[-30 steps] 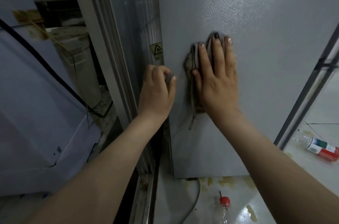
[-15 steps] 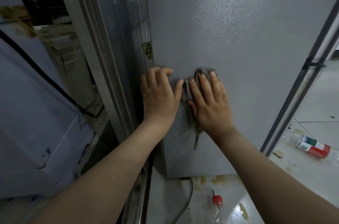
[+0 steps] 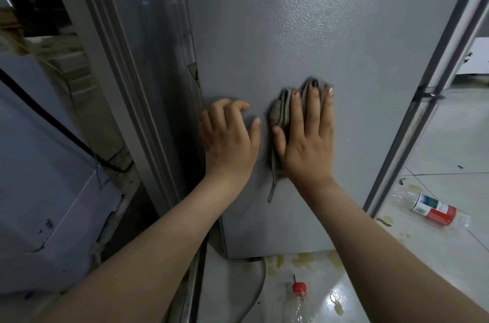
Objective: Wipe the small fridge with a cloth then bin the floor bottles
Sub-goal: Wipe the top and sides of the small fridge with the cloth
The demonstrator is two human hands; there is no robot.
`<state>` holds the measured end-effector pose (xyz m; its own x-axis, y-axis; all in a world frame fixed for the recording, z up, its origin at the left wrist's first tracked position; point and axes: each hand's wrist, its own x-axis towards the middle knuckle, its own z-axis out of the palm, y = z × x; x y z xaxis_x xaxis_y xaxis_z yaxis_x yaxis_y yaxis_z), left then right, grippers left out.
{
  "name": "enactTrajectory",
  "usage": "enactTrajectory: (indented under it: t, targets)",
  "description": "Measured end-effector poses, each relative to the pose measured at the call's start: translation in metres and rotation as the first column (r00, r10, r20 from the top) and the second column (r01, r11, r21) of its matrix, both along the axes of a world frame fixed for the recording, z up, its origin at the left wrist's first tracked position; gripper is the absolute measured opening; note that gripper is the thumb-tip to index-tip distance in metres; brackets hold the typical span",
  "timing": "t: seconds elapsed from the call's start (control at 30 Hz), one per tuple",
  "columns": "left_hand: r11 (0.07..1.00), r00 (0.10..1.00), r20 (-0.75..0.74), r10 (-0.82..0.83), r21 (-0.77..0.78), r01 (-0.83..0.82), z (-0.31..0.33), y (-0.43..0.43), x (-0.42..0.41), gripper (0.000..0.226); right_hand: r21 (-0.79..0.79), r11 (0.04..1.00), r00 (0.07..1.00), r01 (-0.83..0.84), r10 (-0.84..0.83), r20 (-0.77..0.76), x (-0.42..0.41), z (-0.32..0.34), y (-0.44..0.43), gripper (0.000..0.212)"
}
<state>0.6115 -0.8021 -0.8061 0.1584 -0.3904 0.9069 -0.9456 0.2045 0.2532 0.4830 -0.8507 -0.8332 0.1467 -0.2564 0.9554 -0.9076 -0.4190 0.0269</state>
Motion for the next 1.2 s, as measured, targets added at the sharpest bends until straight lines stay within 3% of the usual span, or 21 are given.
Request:
enactTrajectory:
  t: [0.23, 0.47, 0.53, 0.7, 0.83, 0.97, 1.2]
  targets:
    - [1.0, 0.999, 0.032, -0.006, 0.029, 0.005, -0.005, -0.002, -0.008, 0.029, 0.044, 0.999, 0.99, -0.003, 0.009, -0.139, -0.032, -0.038, -0.002, 0.049]
    - [0.998, 0.998, 0.042, 0.051, 0.036, -0.053, -0.004, -0.005, -0.013, 0.032, 0.019, 0.996, 0.986, 0.088, -0.09, 0.138, -0.036, 0.032, -0.009, 0.05]
    - [0.998, 0.997, 0.048, 0.053, 0.038, -0.055, -0.003, -0.005, -0.015, 0.032, 0.018, 0.997, 0.986, 0.076, -0.078, 0.15, -0.04, 0.039, -0.011, 0.05]
    - [1.0, 0.996, 0.089, 0.027, 0.01, -0.028, -0.001, -0.007, -0.031, 0.037, 0.052, 0.999, 0.993, -0.003, -0.003, 0.115, -0.048, 0.006, -0.013, 0.051]
    - [1.0, 0.993, 0.115, -0.003, -0.017, 0.005, -0.003, -0.014, -0.045, 0.036, 0.105, 0.993, 0.997, 0.053, -0.047, -0.061, -0.068, -0.043, -0.005, 0.051]
    - [0.999, 0.99, 0.137, 0.02, -0.043, -0.014, -0.006, -0.019, -0.058, 0.035, 0.079, 0.995, 0.989, 0.068, -0.057, -0.139, -0.082, -0.037, -0.006, 0.049]
    - [0.997, 0.992, 0.107, 0.072, -0.023, -0.07, -0.001, -0.021, -0.071, 0.032, 0.068, 0.988, 0.97, 0.14, -0.15, 0.193, -0.093, 0.037, -0.021, 0.053]
